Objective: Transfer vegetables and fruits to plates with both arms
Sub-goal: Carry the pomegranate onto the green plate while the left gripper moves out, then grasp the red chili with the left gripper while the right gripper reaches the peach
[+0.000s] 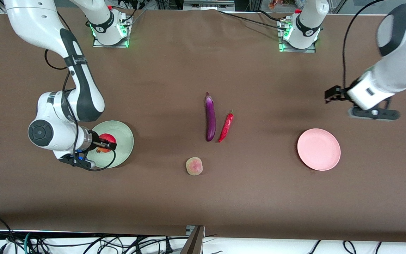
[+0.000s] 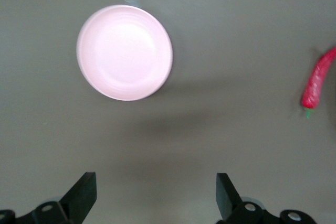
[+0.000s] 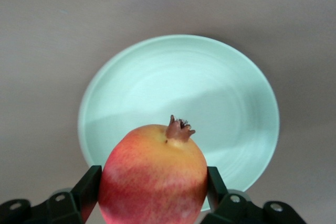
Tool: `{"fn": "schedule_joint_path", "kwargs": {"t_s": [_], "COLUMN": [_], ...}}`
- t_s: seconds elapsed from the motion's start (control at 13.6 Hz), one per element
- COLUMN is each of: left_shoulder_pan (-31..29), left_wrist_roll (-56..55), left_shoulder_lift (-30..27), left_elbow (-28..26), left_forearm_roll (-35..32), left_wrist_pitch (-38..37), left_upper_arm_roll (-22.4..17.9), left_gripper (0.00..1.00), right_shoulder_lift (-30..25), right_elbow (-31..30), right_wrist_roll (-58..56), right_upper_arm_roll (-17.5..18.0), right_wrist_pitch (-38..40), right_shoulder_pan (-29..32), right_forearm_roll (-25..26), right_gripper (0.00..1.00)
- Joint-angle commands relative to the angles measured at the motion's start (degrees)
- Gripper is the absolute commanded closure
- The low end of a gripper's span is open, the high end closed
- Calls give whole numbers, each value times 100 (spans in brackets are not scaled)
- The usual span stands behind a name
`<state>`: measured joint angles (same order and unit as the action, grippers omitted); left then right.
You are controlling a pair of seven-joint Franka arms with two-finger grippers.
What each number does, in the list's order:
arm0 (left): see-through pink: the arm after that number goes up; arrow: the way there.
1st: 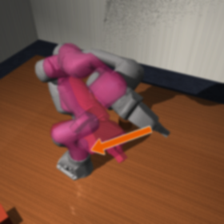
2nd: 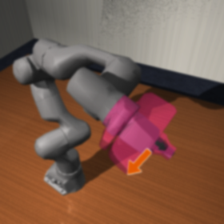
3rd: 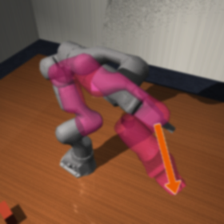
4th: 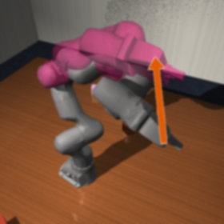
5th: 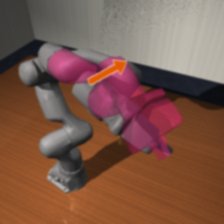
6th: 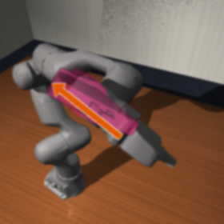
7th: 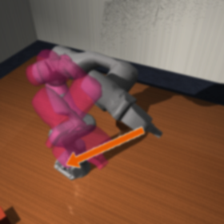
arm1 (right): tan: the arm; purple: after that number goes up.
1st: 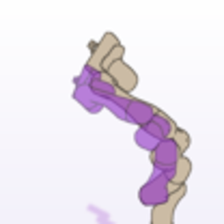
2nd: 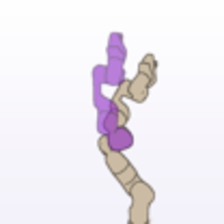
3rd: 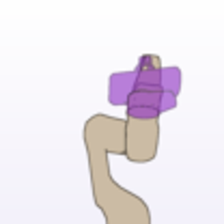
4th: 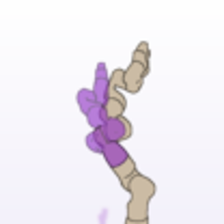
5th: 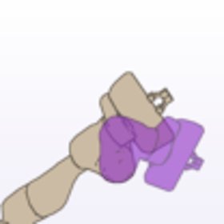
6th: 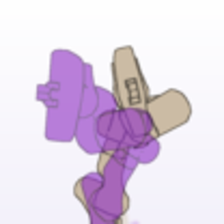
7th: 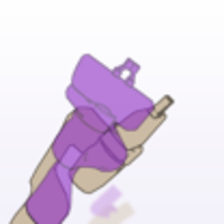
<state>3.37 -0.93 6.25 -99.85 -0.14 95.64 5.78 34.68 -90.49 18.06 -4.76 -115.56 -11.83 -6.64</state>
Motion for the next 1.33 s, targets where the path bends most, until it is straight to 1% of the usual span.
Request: {"fn": "schedule_joint_path", "kwargs": {"t_s": [0.0,0.07,0.22,0.29,0.37,0.44,0.66,0.81,0.96,1.11,1.18,1.25], "left_shoulder_pan": [49,49,145,294,574,794,1252,1385,1490,1552,1552,1552], "left_wrist_roll": [119,128,137,145,154,146,14,-223,-407,-566,-566,-575], "left_shoulder_lift": [586,814,1219,1386,1562,1764,2361,2704,2960,3171,3285,3356], "left_elbow": [177,177,177,168,168,150,80,71,71,71,71,71], "left_forearm_roll": [49,49,40,40,40,40,-55,-353,-452,-469,-469,-582], "left_wrist_pitch": [-107,-28,357,620,927,1261,2255,2643,3012,3354,3539,3680], "left_upper_arm_roll": [666,948,1432,1495,1496,1487,1469,1478,1478,1452,1434,1426], "left_gripper": [0,0,0,0,0,0,0,0,0,12,13,26], "right_shoulder_lift": [-67,20,126,118,109,66,39,48,248,661,854,1004], "right_elbow": [-591,-636,-610,-584,-523,-418,117,469,820,1478,1777,1928], "right_wrist_roll": [-740,-795,-769,-725,-699,-707,-331,73,625,1311,1549,1725], "right_upper_arm_roll": [46,46,54,54,72,89,168,177,221,248,248,248], "right_wrist_pitch": [-640,-843,-977,-994,-977,-934,-521,-450,-502,-537,-633,-861], "right_shoulder_pan": [434,488,541,542,507,463,323,112,-178,-529,-687,-837], "right_forearm_roll": [-92,-92,-110,-171,-284,-433,-505,-497,-505,-497,-497,-488], "right_gripper": [62,54,37,26,9,1,1,1,1,1,1,1]}}
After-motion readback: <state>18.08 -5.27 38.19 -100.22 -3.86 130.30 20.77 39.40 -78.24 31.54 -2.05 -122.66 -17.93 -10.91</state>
